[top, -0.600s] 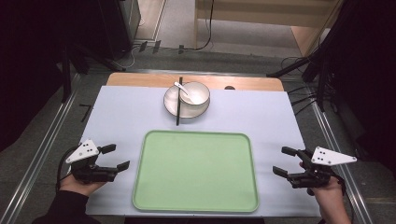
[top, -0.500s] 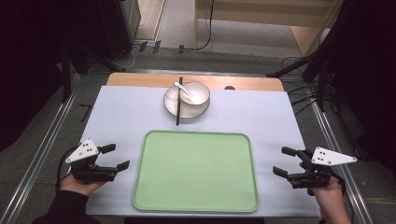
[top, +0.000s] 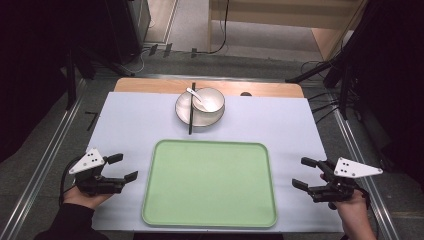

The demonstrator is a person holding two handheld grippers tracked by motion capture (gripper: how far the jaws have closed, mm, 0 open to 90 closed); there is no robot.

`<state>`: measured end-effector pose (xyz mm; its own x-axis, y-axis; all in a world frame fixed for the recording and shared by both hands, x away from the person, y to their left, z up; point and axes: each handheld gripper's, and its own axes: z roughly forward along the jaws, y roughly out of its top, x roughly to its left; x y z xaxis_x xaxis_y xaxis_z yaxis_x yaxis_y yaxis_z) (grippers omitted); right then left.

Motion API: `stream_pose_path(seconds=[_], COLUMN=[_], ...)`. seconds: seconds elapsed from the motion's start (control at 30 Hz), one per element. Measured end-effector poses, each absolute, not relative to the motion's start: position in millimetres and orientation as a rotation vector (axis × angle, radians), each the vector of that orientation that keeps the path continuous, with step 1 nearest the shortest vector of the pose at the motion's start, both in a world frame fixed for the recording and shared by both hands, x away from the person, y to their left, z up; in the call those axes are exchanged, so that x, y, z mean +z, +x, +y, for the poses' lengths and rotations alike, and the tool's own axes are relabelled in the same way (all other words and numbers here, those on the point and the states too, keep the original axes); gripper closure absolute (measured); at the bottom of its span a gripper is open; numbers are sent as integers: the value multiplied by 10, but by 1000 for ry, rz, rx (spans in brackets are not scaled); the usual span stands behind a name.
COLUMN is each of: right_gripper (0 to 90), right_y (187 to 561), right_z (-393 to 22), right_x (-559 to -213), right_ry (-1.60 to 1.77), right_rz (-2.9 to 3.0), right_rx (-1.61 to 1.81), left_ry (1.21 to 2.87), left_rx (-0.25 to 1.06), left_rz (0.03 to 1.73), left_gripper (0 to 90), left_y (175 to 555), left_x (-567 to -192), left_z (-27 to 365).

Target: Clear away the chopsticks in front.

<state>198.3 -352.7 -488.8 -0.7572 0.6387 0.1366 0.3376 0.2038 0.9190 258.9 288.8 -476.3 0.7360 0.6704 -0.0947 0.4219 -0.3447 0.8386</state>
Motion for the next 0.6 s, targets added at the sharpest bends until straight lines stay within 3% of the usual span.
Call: stream_pose_path(seconds=[0.6], right_gripper=[176], right_y=[1982], right_z=[-3516], right_x=[-4890], right_ry=[923], right_rz=[2218], right_rx=[1568], left_ry=[1985], left_rx=[326], left_rz=[848], left_gripper=[160], left_y=[2606], left_x=[-4776], left_z=[2905])
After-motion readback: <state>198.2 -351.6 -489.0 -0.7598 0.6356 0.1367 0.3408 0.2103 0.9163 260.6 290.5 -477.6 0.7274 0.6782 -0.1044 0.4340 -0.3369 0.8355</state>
